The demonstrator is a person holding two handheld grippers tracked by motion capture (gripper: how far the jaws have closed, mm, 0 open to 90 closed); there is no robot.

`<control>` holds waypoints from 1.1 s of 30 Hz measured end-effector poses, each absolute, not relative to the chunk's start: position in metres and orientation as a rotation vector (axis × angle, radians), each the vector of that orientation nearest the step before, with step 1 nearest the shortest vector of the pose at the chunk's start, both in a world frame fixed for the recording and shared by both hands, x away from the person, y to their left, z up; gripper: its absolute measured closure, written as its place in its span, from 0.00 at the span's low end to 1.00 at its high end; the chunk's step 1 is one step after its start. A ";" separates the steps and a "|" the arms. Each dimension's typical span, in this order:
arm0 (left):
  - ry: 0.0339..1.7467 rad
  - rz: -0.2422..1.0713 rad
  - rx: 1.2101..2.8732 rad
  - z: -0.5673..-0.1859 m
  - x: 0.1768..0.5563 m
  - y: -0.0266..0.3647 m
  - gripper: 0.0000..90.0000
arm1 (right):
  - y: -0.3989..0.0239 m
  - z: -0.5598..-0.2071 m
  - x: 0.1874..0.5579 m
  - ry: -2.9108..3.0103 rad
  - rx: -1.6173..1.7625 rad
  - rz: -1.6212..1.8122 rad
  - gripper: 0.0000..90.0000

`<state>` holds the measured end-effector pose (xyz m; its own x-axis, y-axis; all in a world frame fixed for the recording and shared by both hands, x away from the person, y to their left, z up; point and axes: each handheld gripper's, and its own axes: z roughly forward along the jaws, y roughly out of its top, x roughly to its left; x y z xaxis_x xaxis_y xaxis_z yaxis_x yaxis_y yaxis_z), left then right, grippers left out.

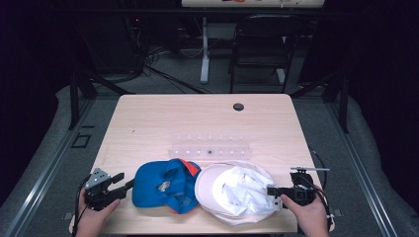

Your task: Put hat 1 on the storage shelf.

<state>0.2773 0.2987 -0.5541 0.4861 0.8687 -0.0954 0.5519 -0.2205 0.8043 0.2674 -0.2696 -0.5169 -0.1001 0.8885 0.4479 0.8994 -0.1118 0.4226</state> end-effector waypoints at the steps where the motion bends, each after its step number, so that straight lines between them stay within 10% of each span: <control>1: 1.180 0.484 1.906 -0.554 0.277 0.299 0.53 | -0.271 -0.519 0.268 -2.072 -2.101 -1.003 0.66; 33: 1.179 0.484 1.901 -0.555 0.278 0.299 0.53 | -0.274 -0.510 0.283 -1.894 -2.087 -0.847 0.88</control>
